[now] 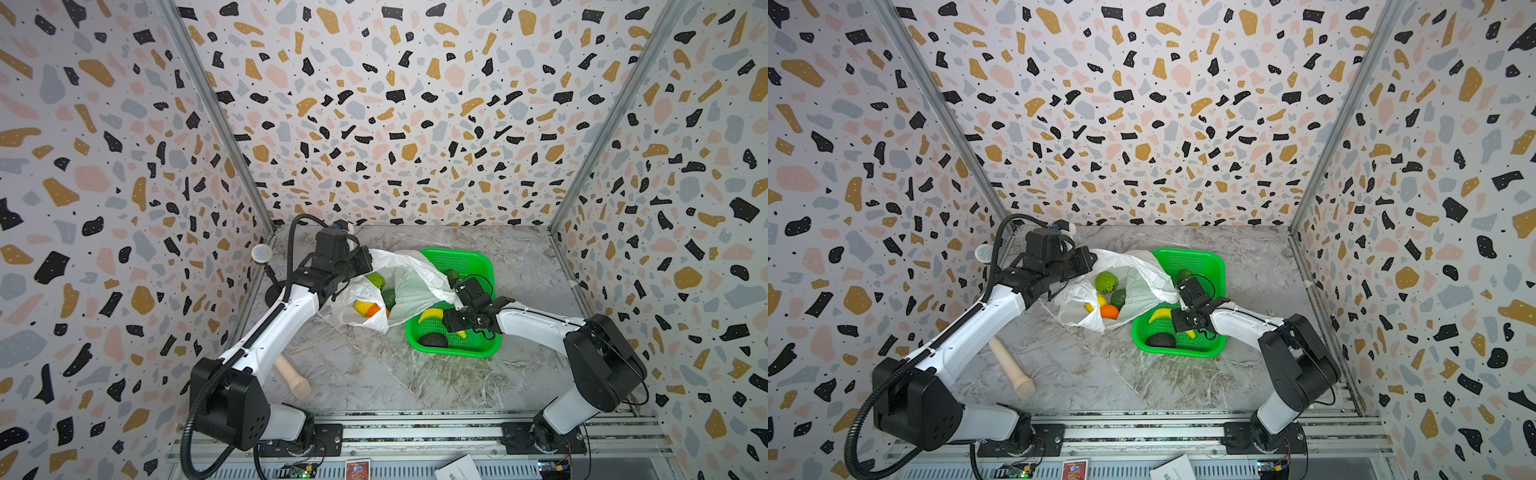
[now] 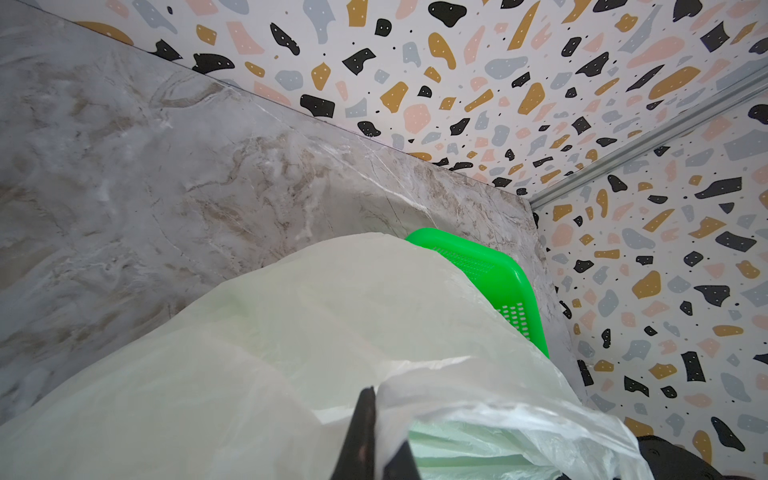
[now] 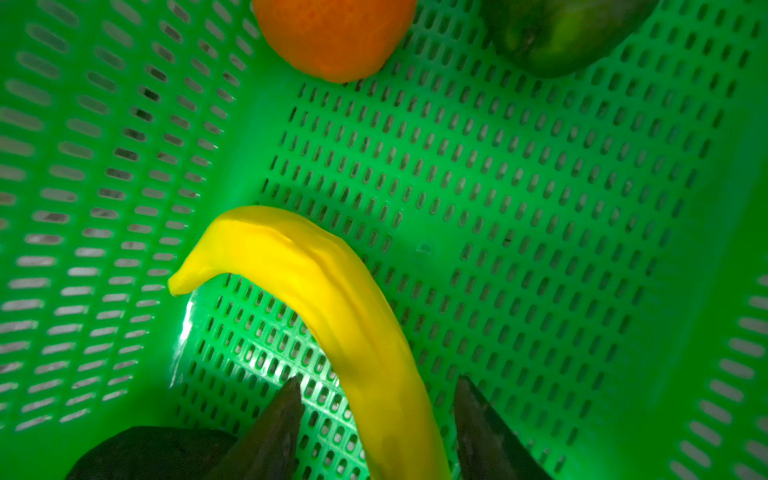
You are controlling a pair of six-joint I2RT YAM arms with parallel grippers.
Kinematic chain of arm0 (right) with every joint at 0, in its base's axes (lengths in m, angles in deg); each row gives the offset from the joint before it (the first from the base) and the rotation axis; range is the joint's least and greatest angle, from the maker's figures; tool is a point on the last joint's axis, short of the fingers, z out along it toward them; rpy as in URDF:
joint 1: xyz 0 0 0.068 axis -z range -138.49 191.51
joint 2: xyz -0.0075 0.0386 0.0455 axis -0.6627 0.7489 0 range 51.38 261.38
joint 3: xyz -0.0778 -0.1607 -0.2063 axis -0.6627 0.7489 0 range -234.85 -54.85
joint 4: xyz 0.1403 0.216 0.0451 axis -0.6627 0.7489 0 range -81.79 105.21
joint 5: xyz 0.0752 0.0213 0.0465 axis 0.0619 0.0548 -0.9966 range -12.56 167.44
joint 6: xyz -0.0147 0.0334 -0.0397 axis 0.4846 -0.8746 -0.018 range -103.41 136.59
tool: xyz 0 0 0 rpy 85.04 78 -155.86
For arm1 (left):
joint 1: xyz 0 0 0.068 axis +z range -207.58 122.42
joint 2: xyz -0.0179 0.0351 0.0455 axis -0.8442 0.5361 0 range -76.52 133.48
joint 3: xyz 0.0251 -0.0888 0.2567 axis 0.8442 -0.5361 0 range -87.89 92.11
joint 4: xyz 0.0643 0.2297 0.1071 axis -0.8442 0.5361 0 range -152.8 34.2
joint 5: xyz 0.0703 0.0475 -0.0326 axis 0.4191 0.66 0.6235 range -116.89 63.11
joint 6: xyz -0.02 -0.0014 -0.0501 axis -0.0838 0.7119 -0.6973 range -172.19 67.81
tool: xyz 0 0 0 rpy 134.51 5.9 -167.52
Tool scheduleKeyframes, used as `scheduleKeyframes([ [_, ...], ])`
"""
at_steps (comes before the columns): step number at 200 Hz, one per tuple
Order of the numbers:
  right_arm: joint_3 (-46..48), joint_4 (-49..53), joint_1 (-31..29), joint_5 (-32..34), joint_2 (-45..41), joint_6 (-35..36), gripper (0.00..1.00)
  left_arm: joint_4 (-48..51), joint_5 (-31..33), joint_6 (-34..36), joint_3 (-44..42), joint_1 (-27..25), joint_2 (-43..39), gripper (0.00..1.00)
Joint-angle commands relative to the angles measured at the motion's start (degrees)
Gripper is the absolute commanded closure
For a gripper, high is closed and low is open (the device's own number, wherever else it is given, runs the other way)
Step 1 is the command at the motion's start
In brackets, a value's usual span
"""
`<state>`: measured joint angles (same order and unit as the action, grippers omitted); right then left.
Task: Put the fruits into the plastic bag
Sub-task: 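Close the right gripper on the yellow banana's thick end, then lift the banana and carry it over the bag mouth with the right gripper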
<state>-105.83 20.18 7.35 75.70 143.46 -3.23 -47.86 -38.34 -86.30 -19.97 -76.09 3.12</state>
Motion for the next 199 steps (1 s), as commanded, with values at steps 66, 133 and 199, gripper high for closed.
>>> scheduleKeyframes([
  [66, 0.89, -0.88, -0.41, 1.22, 2.78, -0.07, 0.56, -1.27, 0.02, 0.33, 0.21, -0.23, -1.15, 1.00],
  [133, 0.93, -0.86, -0.27, 6.54, -4.29, -0.42, 0.76, -1.29, 0.08, 0.25, 0.45, -0.24, -1.15, 1.00],
  [199, 2.05, 2.56, 9.04, 11.77, -18.74, -3.03, 0.78, -1.23, -0.07, 0.42, 0.89, -0.28, -1.02, 1.00],
])
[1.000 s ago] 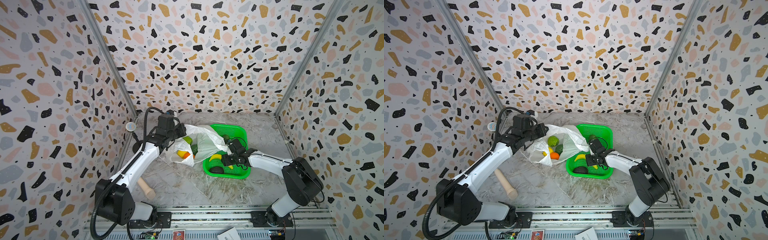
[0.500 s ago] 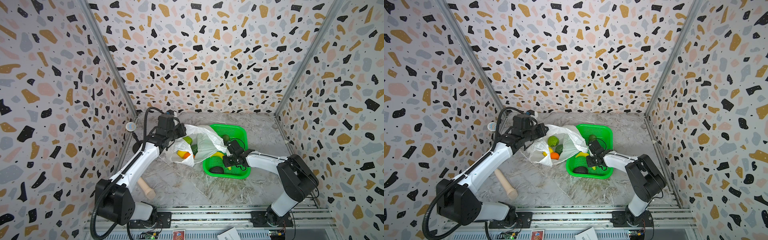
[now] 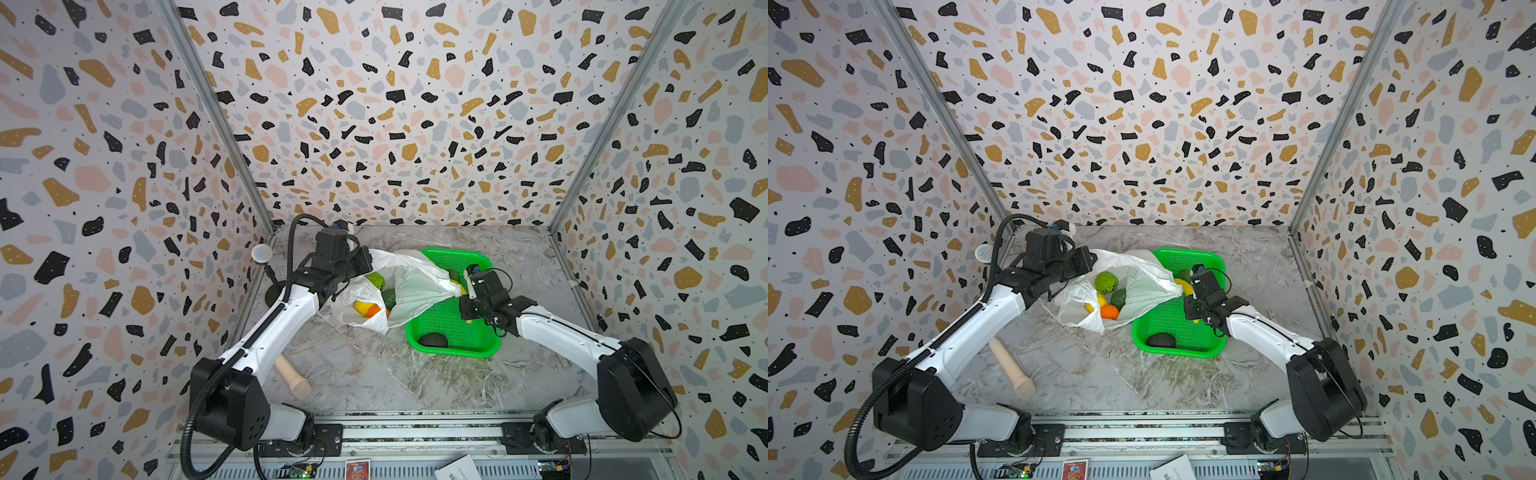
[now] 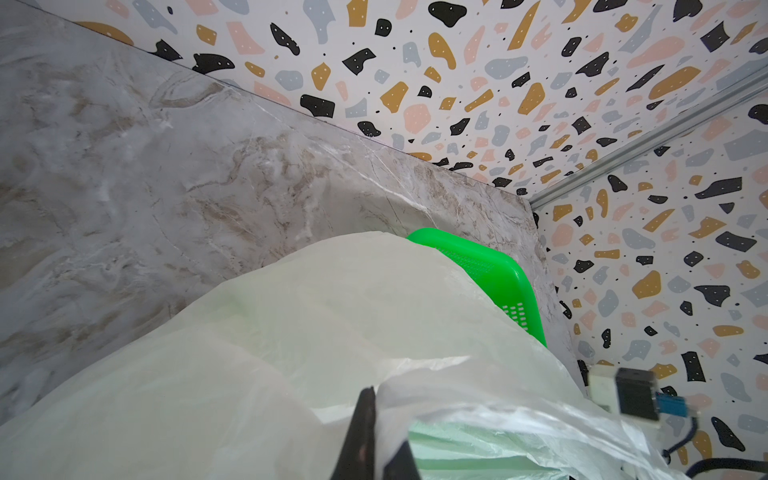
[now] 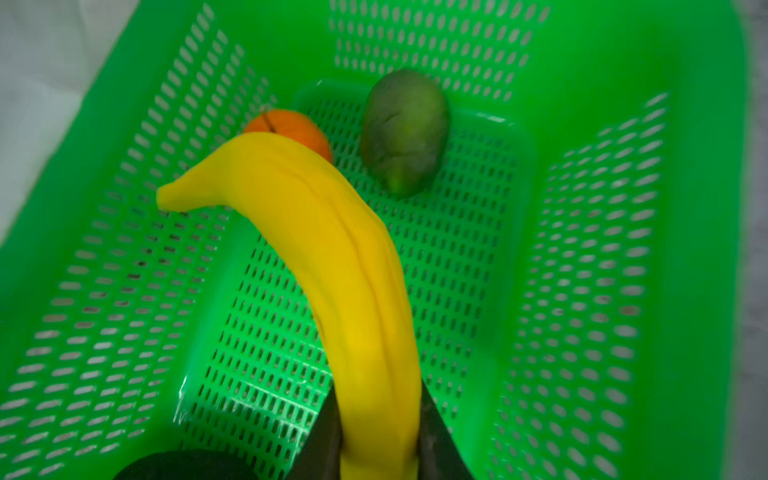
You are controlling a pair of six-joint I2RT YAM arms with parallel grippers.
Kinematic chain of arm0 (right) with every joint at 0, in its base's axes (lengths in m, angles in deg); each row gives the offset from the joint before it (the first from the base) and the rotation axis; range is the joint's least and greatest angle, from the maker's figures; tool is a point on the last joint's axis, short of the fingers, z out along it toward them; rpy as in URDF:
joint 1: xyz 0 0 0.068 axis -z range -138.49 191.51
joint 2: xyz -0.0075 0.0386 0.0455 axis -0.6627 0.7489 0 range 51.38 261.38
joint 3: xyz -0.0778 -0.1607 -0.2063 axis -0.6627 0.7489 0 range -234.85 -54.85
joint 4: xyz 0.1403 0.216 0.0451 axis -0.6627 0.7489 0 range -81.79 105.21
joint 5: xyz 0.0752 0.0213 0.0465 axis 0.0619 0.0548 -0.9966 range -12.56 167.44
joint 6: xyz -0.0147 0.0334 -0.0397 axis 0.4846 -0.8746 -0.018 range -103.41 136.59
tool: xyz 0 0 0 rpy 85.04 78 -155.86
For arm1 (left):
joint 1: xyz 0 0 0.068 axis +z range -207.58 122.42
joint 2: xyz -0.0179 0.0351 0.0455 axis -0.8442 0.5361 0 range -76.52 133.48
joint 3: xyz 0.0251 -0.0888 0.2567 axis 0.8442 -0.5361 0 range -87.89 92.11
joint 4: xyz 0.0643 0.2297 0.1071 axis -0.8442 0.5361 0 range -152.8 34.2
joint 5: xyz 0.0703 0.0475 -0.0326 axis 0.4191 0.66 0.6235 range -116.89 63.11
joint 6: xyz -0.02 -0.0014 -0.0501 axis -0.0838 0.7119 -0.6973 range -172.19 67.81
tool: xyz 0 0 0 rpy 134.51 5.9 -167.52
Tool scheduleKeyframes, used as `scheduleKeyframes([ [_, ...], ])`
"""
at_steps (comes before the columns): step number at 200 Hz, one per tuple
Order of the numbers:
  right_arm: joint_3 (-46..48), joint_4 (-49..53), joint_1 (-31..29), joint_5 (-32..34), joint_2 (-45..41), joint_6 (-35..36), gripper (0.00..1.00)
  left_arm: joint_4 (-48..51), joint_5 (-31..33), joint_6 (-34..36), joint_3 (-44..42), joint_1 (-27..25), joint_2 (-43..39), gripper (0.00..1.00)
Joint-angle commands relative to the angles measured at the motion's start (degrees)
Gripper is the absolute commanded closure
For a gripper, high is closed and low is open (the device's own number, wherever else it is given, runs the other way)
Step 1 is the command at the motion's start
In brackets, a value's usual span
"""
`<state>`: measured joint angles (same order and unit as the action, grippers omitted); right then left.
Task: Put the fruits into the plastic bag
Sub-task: 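Lift the banana and carry it over the bag mouth with the right gripper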
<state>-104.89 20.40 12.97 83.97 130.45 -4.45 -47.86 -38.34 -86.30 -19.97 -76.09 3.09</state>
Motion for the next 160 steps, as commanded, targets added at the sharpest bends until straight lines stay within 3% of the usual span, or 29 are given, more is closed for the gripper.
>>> scheduleKeyframes([
  [1, 1.14, 2.33, 3.54, 3.68, -6.02, -1.90, 0.77, -1.23, -0.07, 0.43, 0.89, -0.30, -0.97, 1.00],
  [25, 1.23, 2.32, 5.92, 6.35, -12.97, -3.34, 0.78, -1.29, -0.28, 0.45, 1.12, -0.25, -0.84, 1.00],
  [60, -2.14, -1.15, 4.60, 6.36, -21.50, -1.66, 0.77, -1.18, -0.39, 0.61, 1.29, -0.23, -0.72, 1.00],
  [92, -10.23, -5.33, -6.91, 9.03, -22.37, 4.96, 0.76, -1.16, -0.51, 0.51, 1.33, -0.28, -0.51, 1.00],
  [124, -17.48, -7.50, -20.94, 10.63, -16.13, 10.59, 0.74, -1.23, -0.39, 0.44, 0.95, -0.29, -0.79, 1.00],
  [160, -19.41, -9.13, -24.87, 2.28, -8.28, 7.98, 0.74, -1.08, -0.10, 0.52, 0.73, -0.23, -1.21, 1.00],
])
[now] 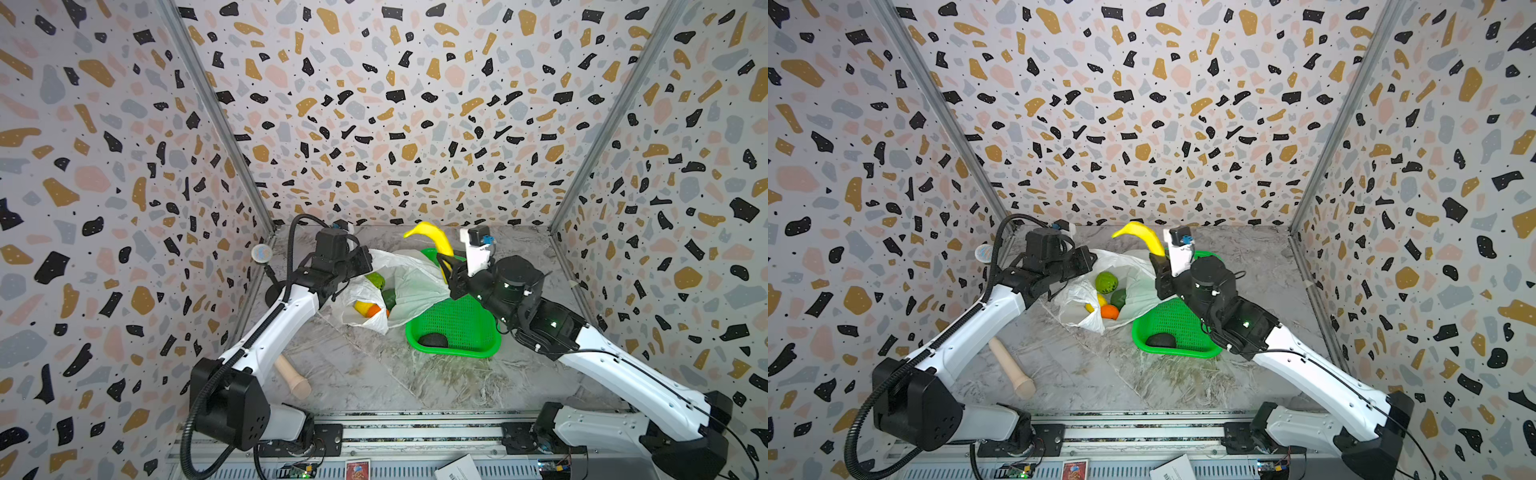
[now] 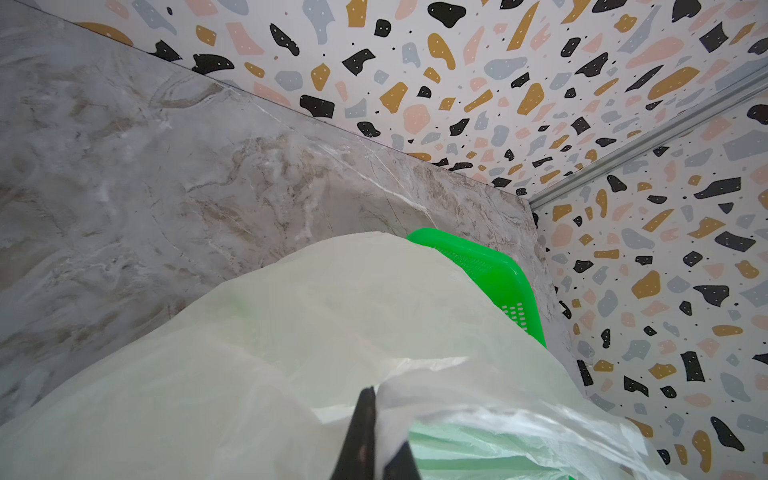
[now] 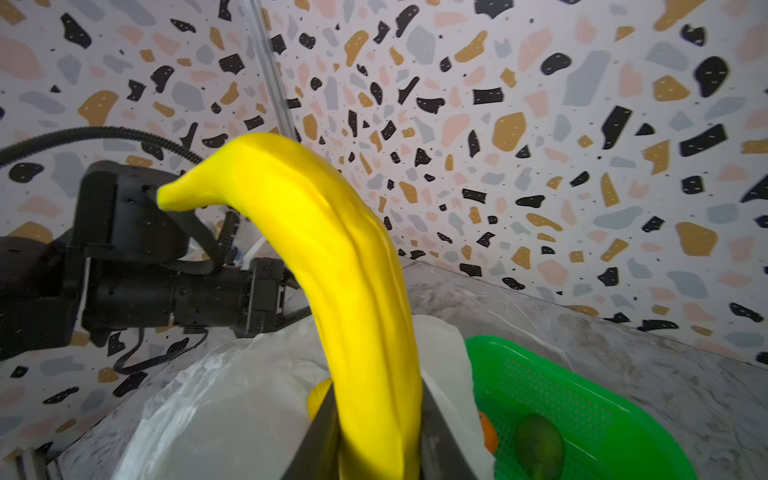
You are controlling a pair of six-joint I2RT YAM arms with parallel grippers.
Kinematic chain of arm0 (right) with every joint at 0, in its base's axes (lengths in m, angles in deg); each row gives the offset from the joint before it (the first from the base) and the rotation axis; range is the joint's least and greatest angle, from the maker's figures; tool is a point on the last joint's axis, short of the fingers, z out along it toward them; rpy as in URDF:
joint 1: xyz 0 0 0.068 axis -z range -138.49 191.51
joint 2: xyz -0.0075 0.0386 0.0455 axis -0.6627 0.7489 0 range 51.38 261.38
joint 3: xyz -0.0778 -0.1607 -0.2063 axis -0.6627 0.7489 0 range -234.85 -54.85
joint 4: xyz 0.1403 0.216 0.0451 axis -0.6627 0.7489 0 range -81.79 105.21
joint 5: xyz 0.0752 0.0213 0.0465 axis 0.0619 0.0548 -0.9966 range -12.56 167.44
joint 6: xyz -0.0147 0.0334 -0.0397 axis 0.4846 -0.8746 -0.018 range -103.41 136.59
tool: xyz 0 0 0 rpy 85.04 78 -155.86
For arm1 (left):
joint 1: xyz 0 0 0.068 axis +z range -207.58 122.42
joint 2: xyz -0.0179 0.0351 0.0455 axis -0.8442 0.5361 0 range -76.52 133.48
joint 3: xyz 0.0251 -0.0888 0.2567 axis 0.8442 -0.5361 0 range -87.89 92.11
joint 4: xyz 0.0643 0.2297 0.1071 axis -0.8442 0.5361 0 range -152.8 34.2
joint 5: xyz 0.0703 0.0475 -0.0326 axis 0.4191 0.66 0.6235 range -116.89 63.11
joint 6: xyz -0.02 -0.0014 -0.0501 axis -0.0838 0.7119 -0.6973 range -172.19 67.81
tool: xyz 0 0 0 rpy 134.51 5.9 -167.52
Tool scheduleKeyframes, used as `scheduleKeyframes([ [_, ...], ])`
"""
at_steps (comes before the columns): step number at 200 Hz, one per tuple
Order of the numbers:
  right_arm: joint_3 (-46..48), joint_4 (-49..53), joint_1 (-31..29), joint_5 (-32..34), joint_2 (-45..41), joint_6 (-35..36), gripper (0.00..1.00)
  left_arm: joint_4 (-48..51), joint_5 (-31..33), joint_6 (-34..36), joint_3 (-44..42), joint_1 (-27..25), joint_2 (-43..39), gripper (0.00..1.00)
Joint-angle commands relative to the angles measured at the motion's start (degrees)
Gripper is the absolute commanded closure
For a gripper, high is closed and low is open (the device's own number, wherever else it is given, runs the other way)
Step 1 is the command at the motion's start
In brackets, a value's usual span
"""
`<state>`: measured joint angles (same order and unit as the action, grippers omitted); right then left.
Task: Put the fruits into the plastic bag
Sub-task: 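Lift the banana and carry it over the bag mouth with the right gripper, then open the right gripper to drop the banana into the bag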
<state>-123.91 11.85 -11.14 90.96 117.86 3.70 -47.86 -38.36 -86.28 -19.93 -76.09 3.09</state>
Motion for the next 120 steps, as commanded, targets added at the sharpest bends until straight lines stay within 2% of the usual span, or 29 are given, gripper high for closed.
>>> scheduleKeyframes([
  [1, -0.39, -0.57, -0.78, -4.94, 4.51, -0.40, 0.74, -1.06, -0.06, 0.51, 0.68, -0.27, -1.26, 1.00],
  [38, -1.12, 1.21, -0.79, -9.86, 10.95, -1.91, 0.73, -0.88, 0.30, 0.86, 0.76, -0.22, -1.61, 1.00],
  [78, -4.08, 8.38, -0.22, -8.07, 17.39, -3.21, 0.73, -0.88, 0.39, 1.01, 0.65, -0.29, -1.70, 1.00],
  [120, -4.28, 10.92, 1.74, -9.65, 20.32, -5.22, 0.72, -0.88, 0.40, 1.13, 0.30, -0.23, -1.94, 1.00],
])
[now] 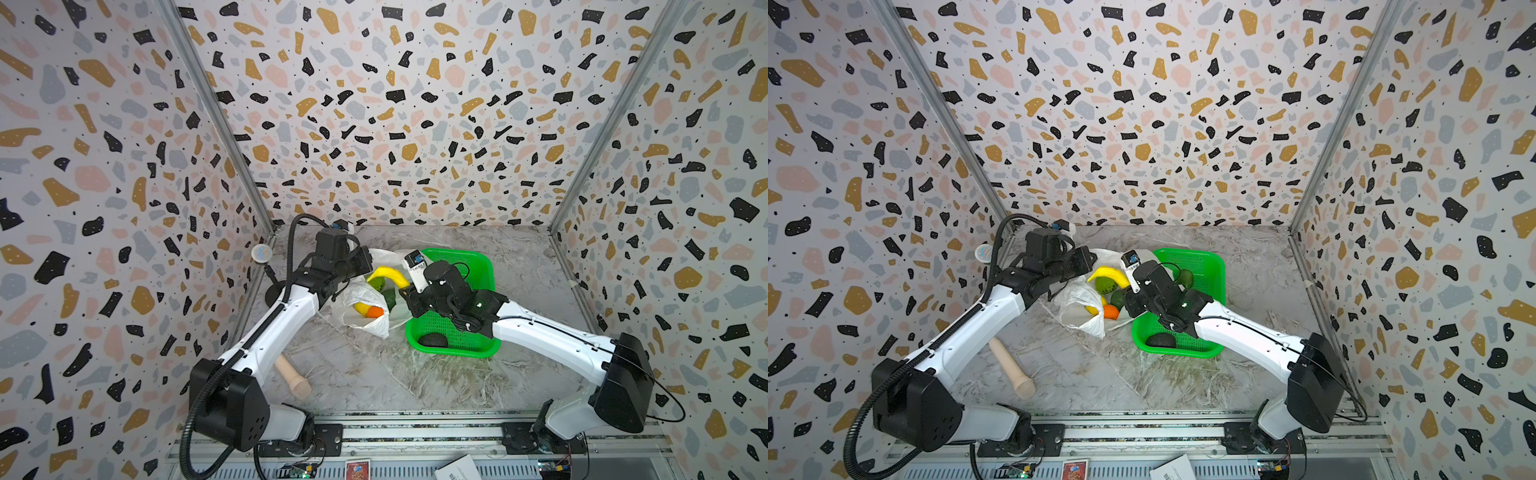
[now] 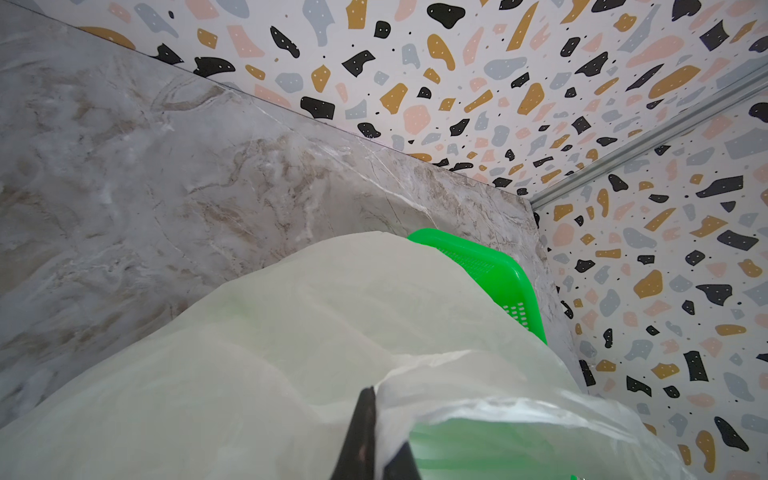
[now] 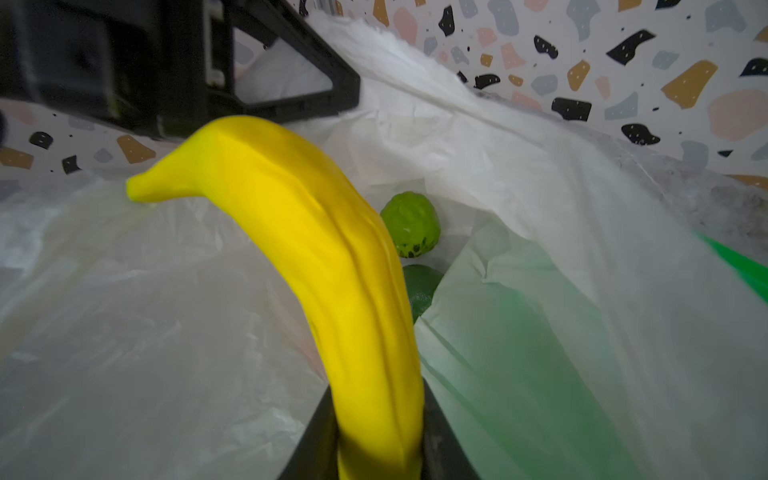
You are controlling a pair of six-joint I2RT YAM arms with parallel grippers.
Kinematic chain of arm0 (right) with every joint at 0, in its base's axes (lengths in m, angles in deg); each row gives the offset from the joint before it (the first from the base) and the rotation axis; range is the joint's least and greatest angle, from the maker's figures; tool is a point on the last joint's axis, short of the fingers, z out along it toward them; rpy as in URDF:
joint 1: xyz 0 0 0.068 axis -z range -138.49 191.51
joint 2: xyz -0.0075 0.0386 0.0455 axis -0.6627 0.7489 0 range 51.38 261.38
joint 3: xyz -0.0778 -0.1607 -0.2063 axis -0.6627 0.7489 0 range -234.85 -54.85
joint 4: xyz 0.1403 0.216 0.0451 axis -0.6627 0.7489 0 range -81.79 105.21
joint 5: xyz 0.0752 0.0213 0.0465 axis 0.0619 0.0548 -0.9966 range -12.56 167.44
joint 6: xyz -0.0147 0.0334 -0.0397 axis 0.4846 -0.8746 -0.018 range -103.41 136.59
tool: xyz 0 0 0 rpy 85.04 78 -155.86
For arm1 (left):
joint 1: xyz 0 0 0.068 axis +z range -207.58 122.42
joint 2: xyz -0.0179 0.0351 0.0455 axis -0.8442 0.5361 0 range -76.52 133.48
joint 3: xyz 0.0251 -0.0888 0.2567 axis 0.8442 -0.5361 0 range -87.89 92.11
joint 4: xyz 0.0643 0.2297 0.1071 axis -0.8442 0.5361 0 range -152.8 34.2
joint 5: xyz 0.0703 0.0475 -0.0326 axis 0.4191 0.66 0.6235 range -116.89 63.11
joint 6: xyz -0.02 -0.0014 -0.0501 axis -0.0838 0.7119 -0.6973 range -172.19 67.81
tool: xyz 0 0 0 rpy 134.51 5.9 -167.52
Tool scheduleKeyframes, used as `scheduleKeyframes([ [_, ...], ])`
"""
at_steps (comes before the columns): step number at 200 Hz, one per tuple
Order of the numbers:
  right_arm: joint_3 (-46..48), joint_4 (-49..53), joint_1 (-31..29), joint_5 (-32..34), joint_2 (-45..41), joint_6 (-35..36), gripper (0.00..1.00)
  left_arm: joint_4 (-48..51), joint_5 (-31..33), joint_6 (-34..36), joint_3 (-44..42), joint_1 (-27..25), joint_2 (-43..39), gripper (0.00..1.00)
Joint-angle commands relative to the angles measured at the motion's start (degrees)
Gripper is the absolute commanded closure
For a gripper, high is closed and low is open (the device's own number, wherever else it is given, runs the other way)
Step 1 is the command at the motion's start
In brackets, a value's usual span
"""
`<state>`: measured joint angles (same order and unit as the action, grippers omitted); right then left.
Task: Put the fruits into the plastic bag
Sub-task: 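Open the right gripper to drop the banana into the bag, then withdraw the right gripper and lower it onto the dark avocado in the basket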
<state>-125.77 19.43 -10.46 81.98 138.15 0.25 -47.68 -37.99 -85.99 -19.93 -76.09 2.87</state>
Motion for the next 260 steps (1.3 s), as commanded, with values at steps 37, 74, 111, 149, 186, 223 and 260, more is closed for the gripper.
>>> scheduleKeyframes([
  [37, -3.19, 3.48, 1.52, -1.40, 1.42, -1.83, 0.61, -1.14, -0.12, 0.71, 0.37, -0.22, -1.70, 1.00],
  [74, -2.82, 1.48, 1.35, -2.05, 0.62, -1.51, 0.40, -1.14, -0.12, 0.58, 0.22, -0.23, -1.87, 1.00],
  [111, 0.12, -2.24, 1.25, -1.09, -3.86, -0.99, 0.38, -1.14, -0.12, 0.66, 0.24, -0.28, -1.79, 1.00],
  [149, 5.59, -11.31, 1.41, 3.80, -16.60, 1.67, 0.38, -1.14, -0.10, 0.58, 0.41, -0.26, -1.44, 1.00],
  [186, 12.16, -14.29, 6.82, 18.46, -31.13, -0.94, 0.32, -1.14, -0.16, 0.67, 0.52, -0.26, -1.03, 1.00],
  [223, 18.35, -5.76, 23.67, 15.86, -38.09, -12.18, 0.26, -1.25, -0.17, 0.79, 0.96, -0.23, -0.73, 1.00],
  [260, 22.68, 0.01, 34.82, -9.26, -30.97, -14.26, 0.26, -1.14, -0.40, 0.75, 1.21, -0.27, -0.38, 1.00],
])
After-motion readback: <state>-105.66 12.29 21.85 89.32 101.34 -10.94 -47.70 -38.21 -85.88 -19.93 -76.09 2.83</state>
